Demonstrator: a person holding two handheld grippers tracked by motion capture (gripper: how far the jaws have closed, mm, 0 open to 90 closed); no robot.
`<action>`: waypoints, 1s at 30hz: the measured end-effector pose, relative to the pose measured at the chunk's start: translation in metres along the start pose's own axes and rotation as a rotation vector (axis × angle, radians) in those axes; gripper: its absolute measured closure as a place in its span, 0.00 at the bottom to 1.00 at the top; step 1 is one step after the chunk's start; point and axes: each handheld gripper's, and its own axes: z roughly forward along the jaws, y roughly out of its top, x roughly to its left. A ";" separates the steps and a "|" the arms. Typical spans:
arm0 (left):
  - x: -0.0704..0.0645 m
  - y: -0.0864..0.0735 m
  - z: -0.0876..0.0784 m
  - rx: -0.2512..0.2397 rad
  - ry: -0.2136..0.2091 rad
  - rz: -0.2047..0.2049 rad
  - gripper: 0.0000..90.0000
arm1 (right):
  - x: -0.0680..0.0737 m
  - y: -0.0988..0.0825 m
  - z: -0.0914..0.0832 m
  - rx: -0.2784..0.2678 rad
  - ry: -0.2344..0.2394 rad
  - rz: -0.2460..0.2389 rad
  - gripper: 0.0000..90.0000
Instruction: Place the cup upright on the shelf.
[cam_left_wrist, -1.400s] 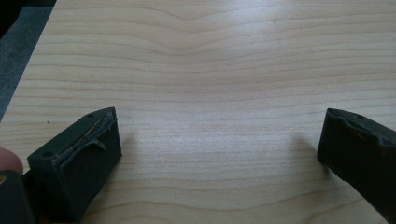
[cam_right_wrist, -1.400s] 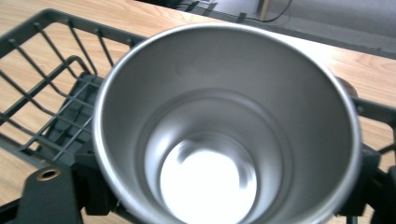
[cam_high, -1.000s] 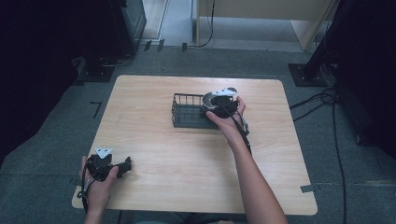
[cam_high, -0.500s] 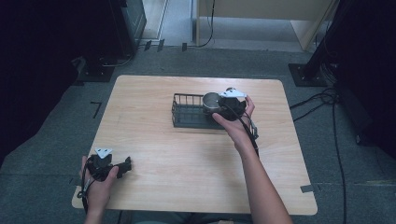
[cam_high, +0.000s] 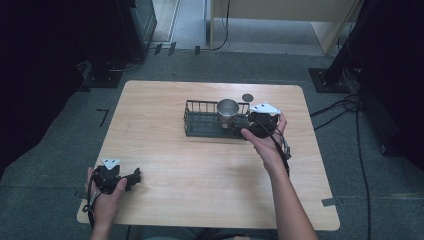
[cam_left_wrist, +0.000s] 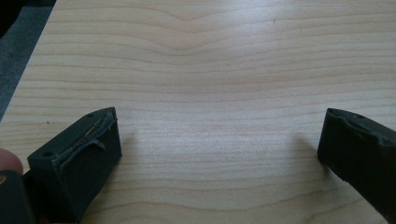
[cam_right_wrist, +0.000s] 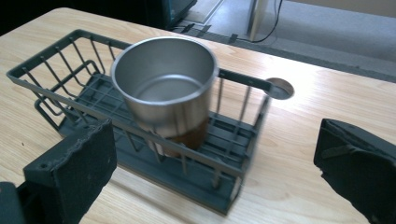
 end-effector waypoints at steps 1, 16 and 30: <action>0.000 0.000 0.000 0.000 0.000 0.000 0.00 | -0.002 -0.001 -0.002 -0.003 -0.005 0.004 0.00; 0.000 0.000 0.000 -0.001 0.000 0.000 0.00 | -0.031 -0.028 -0.032 -0.006 -0.055 0.039 0.00; 0.000 0.000 0.000 0.001 0.000 0.002 0.00 | -0.057 -0.066 -0.048 0.028 -0.101 0.082 0.00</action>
